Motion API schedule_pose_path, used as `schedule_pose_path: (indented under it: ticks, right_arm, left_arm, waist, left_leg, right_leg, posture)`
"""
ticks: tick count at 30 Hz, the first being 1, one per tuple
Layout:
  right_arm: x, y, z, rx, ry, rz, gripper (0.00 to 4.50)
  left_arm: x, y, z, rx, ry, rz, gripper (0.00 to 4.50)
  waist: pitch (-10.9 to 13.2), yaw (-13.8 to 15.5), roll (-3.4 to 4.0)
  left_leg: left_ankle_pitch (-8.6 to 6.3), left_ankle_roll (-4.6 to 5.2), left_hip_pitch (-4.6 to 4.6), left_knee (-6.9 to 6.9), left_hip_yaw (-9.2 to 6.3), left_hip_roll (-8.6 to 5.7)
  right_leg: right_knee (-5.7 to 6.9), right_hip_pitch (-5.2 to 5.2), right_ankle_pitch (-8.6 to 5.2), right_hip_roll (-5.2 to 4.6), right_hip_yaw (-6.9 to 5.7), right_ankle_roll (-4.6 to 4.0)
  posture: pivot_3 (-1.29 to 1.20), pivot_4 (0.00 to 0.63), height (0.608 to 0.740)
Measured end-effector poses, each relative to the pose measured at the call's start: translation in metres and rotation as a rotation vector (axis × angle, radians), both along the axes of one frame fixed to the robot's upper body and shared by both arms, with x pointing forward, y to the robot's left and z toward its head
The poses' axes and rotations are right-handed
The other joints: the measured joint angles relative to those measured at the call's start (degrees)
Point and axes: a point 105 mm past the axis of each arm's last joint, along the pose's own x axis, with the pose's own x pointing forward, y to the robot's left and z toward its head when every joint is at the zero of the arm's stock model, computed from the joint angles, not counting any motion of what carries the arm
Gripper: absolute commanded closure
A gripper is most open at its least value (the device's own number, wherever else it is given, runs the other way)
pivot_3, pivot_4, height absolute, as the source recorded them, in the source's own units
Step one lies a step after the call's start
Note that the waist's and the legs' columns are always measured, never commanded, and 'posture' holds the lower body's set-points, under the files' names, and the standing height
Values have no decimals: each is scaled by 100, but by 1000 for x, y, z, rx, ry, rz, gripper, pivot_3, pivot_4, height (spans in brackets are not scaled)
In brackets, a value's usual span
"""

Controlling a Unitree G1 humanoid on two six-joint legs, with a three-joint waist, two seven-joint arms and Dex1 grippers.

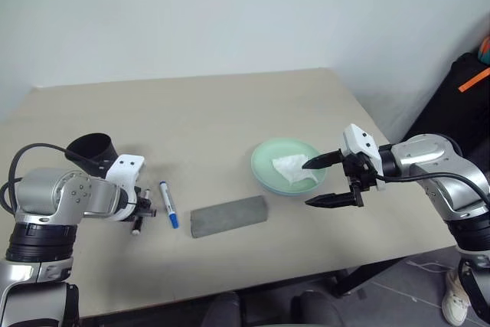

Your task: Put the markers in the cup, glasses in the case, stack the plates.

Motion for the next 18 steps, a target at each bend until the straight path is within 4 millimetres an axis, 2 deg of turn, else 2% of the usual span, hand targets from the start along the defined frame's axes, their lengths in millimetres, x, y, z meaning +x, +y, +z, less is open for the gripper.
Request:
schedule_pose_path:
  ticks: [10,14,18]
  right_arm:
    - [0,0,0,1,-1,1,37]
    - [0,0,0,2,-2,2,37]
    - [0,1,0,4,-3,3,37]
  left_arm:
    - [-3,0,2,17,15,-34,4459]
    - [-6,-8,26,62,-16,-196,4459]
    - [7,-20,57,54,-181,-355,4459]
  waist:
    - [0,1,-1]
    - [7,2,-19]
    - [9,19,-15]
  left_leg:
    - [-2,-3,-2,1,1,0]
    - [-6,-11,-11,-1,6,1]
    - [-6,-12,-10,-2,8,1]
  right_leg:
    - [0,-2,0,0,0,0]
    - [-1,-13,1,-1,1,-3]
    - [-5,-16,0,-3,0,-4]
  posture:
    - [0,0,740]
    - [0,0,740]
    - [0,0,740]
